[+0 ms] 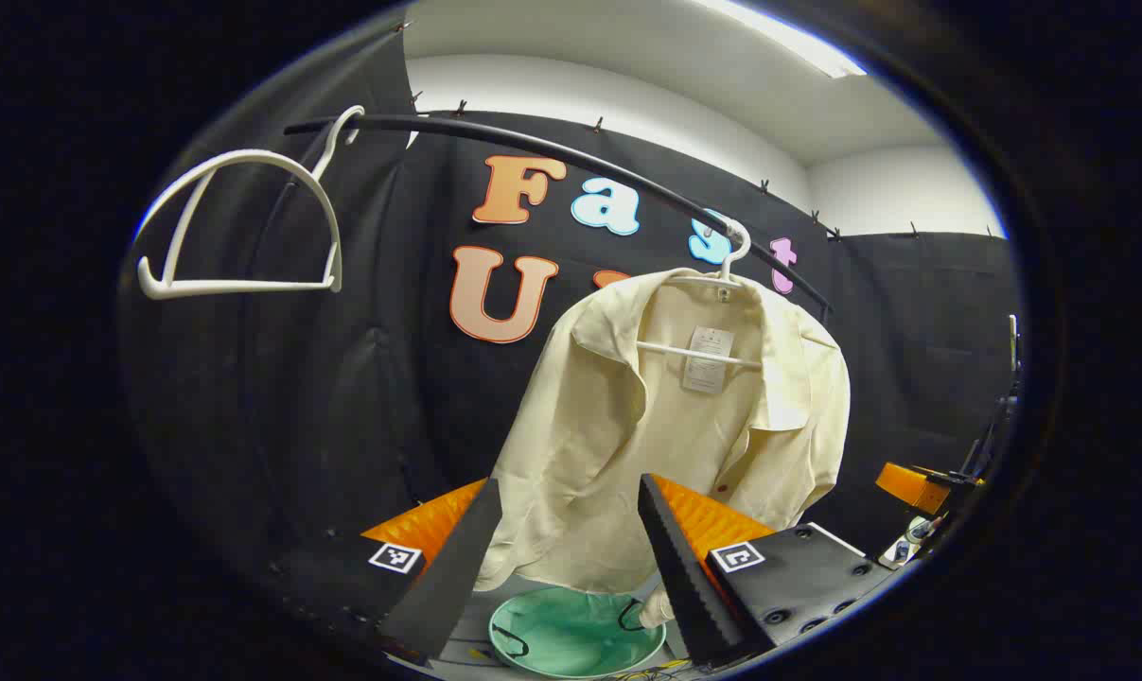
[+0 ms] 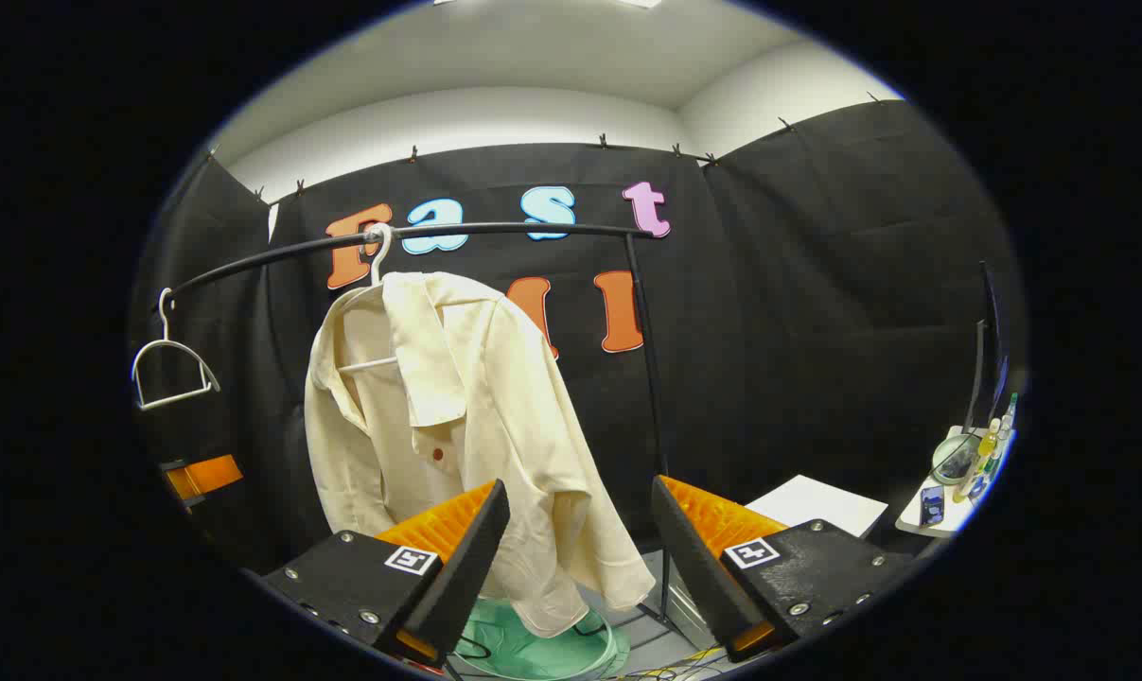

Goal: Grasp the clothes on the hanger with both hands and then place them into the laundry hamper below.

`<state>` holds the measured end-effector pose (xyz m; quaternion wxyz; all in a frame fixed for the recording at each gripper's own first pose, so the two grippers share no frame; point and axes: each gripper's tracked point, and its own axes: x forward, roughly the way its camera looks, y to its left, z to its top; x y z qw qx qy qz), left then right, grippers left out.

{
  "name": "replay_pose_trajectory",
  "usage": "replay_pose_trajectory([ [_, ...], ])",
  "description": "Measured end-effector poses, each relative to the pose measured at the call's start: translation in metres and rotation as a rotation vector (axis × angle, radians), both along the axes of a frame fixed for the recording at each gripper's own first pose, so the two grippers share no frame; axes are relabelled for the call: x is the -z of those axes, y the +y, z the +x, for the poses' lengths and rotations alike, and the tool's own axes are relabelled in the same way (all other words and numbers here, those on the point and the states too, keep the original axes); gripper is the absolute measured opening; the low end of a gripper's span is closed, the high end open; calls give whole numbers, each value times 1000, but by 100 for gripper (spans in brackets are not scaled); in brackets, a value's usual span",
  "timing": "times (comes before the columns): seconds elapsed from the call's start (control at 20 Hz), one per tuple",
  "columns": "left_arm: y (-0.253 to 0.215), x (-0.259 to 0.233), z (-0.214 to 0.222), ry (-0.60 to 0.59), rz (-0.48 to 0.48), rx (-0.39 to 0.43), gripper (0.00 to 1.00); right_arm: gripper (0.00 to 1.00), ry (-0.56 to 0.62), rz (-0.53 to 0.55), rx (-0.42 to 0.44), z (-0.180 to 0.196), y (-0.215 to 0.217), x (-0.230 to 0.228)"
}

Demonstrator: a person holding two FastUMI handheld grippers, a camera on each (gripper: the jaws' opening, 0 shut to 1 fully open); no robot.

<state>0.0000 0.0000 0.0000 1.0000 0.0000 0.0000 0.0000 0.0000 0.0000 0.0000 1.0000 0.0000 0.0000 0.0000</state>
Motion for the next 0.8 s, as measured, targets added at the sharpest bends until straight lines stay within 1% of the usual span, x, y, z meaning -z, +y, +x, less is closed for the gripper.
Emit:
replay_pose_trajectory([
  [0.1,-1,-1,-1,4,3,8,95,94,-1,3,1,-2,-1,1],
  [0.15,-6,-4,0,-8,-9,30,95,94,1,4,1,-3,-1,3],
  [0.2,-11,-7,1,-18,-21,49,99,95,4,3,0,-3,-1,4],
  [0.25,-13,-9,3,-24,-25,54,92,95,7,2,0,-4,-1,4],
  [0.4,-9,-6,4,-13,-7,46,92,95,9,-5,-4,-2,4,9],
  [0.45,-7,-4,3,-2,-7,42,95,95,12,-8,-8,-2,7,11],
  [0.65,-9,4,3,21,-43,28,95,95,20,-9,-25,2,19,15],
  [0.7,-9,5,3,25,-50,25,92,95,22,-8,-31,4,23,15],
  [0.75,-9,7,2,28,-53,22,95,95,23,-8,-36,5,28,14],
  [0.8,-8,7,1,29,-52,18,92,94,24,-9,-42,8,32,14],
])
